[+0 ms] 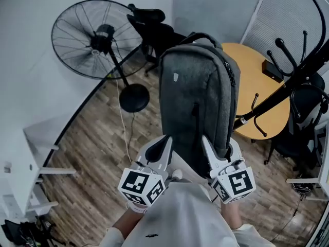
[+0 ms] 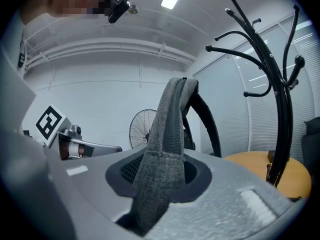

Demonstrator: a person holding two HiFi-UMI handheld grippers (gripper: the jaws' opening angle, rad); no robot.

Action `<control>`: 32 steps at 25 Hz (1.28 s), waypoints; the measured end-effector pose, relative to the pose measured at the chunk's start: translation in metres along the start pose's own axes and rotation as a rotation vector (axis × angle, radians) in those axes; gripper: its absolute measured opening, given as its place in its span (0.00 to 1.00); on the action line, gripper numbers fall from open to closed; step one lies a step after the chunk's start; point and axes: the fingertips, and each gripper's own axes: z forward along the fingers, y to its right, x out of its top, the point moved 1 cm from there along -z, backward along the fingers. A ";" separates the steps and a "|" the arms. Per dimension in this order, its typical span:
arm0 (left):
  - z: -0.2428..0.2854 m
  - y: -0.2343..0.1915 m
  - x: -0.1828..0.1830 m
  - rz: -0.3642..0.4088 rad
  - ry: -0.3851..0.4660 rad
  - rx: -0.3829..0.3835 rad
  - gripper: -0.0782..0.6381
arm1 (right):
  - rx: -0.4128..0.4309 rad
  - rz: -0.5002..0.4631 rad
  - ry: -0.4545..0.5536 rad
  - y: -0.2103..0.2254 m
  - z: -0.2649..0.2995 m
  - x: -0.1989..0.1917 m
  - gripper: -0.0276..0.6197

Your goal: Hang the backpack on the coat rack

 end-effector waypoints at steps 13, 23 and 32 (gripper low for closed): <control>0.022 -0.015 0.015 0.051 -0.076 -0.239 0.13 | -0.223 -0.015 0.019 -0.019 0.000 0.005 0.20; 0.022 -0.031 0.027 0.053 -0.086 -0.333 0.13 | -0.326 -0.003 0.043 -0.037 0.004 0.009 0.20; 0.020 -0.018 0.027 0.073 -0.097 -0.410 0.13 | -0.371 -0.036 0.067 -0.054 -0.009 0.016 0.20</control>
